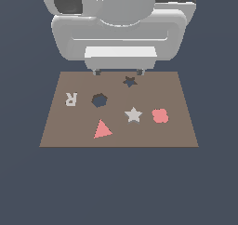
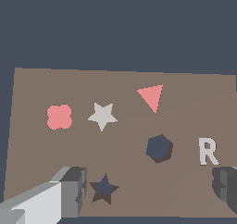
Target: Insert a designated object into the corresponding slot on a board.
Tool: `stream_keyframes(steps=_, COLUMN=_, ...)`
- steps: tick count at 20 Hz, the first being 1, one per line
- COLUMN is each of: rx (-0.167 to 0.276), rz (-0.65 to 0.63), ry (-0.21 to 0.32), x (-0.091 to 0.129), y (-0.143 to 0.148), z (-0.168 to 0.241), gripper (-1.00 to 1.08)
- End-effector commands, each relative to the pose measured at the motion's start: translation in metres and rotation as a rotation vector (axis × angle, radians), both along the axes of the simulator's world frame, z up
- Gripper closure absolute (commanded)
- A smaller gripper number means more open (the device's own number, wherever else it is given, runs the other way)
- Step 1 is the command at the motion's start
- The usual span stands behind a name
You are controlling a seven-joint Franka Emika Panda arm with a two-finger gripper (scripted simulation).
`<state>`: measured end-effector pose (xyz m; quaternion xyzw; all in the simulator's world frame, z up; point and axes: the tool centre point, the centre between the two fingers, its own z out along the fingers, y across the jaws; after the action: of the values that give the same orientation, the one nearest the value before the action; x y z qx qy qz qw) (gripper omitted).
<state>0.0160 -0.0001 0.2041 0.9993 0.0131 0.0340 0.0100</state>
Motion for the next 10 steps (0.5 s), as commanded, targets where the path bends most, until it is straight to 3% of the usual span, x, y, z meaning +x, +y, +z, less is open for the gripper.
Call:
stream_keyframes(steps=1, rx=0.0, rz=0.0, ry=0.0, x=0.0, y=0.0, z=0.0, gripper=-0.92)
stream_keyframes(steps=10, rx=0.002, rz=-0.048, ry=0.002, x=0.0006, y=0.003, z=-0.0074, gripper=-0.92)
